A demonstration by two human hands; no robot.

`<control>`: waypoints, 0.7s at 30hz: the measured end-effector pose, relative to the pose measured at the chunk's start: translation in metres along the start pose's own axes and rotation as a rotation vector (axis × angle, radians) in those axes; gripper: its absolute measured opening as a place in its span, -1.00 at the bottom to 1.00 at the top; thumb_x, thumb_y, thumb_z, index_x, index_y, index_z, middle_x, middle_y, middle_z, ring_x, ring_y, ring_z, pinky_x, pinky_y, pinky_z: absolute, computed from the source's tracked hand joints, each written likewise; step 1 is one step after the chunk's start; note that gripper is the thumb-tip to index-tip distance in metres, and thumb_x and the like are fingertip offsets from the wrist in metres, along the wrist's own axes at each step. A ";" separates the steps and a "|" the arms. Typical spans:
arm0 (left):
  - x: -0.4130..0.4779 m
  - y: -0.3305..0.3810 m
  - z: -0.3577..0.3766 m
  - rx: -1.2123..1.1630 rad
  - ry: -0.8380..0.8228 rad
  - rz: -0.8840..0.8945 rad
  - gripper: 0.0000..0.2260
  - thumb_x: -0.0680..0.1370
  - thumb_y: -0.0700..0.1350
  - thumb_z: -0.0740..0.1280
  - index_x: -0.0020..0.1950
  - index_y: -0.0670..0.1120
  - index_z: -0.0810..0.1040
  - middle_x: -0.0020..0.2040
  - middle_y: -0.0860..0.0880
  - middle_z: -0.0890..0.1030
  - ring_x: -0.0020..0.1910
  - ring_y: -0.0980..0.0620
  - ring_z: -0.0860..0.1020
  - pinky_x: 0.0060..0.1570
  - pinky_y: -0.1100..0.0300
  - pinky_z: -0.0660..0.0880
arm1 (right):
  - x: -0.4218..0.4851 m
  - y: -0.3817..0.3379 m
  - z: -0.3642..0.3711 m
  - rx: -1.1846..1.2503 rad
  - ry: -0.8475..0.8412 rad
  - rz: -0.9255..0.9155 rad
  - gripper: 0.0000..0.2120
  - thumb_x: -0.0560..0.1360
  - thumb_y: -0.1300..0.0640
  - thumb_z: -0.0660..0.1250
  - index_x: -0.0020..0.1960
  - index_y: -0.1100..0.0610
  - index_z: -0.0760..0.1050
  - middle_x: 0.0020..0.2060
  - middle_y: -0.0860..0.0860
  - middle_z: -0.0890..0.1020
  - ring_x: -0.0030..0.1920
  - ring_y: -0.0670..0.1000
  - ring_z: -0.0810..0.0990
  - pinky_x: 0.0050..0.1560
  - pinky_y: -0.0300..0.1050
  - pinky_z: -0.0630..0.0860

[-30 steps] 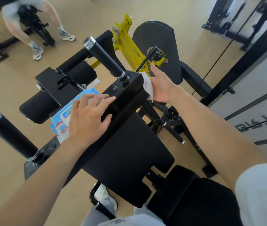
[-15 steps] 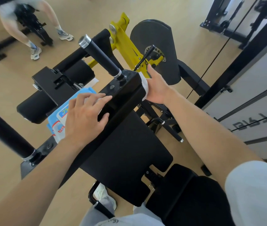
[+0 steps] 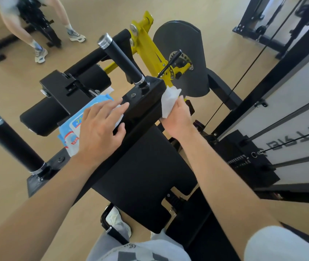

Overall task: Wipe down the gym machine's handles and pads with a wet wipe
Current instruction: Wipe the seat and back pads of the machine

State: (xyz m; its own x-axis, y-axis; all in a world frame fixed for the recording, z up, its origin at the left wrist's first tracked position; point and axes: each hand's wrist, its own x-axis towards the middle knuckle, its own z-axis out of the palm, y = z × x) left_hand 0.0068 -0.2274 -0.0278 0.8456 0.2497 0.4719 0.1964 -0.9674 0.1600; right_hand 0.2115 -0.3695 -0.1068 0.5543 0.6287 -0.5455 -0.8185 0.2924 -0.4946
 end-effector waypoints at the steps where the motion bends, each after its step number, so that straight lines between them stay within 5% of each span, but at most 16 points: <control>1: -0.003 0.001 -0.002 -0.010 0.036 0.021 -0.60 0.54 -0.18 0.43 0.39 -0.09 0.58 0.35 -0.06 0.60 0.32 -0.14 0.54 0.27 -0.10 0.45 | 0.001 0.009 -0.001 0.000 0.034 -0.012 -0.42 0.71 -0.19 -0.04 0.62 0.07 0.18 0.44 0.09 0.44 0.50 0.08 0.36 0.59 0.04 0.13; 8: -0.059 0.008 -0.025 -0.027 0.104 0.051 -0.69 0.54 -0.21 0.43 0.28 -0.14 0.66 0.25 -0.05 0.66 0.28 -0.13 0.57 0.22 -0.06 0.48 | -0.018 0.029 0.001 -0.080 0.042 -0.099 -0.63 0.71 0.02 0.17 0.50 0.04 0.38 0.38 0.13 0.56 0.32 0.17 0.59 0.34 0.12 0.52; 17: -0.130 0.005 -0.041 -0.006 0.060 -0.124 -0.67 0.54 -0.19 0.43 0.32 -0.13 0.64 0.31 -0.05 0.64 0.35 -0.12 0.55 0.32 -0.09 0.45 | -0.040 0.065 -0.003 -0.330 0.120 0.075 -0.59 0.62 -0.04 0.35 0.39 0.14 0.45 0.22 0.14 0.66 0.18 0.19 0.67 0.19 0.17 0.60; 21: -0.138 0.003 -0.044 -0.001 0.109 -0.167 -0.67 0.53 -0.21 0.44 0.30 -0.15 0.65 0.28 -0.07 0.65 0.31 -0.14 0.57 0.29 -0.10 0.47 | -0.046 0.068 -0.022 -0.613 0.309 -0.050 -0.68 0.54 0.13 0.47 0.22 0.26 0.57 -0.01 0.09 0.67 0.05 0.13 0.67 0.12 0.11 0.65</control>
State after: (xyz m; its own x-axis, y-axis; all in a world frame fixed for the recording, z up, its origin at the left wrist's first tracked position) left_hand -0.1312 -0.2627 -0.0541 0.7425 0.4103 0.5295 0.3292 -0.9119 0.2450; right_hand 0.1333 -0.3947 -0.1305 0.6816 0.3636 -0.6350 -0.6079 -0.2016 -0.7680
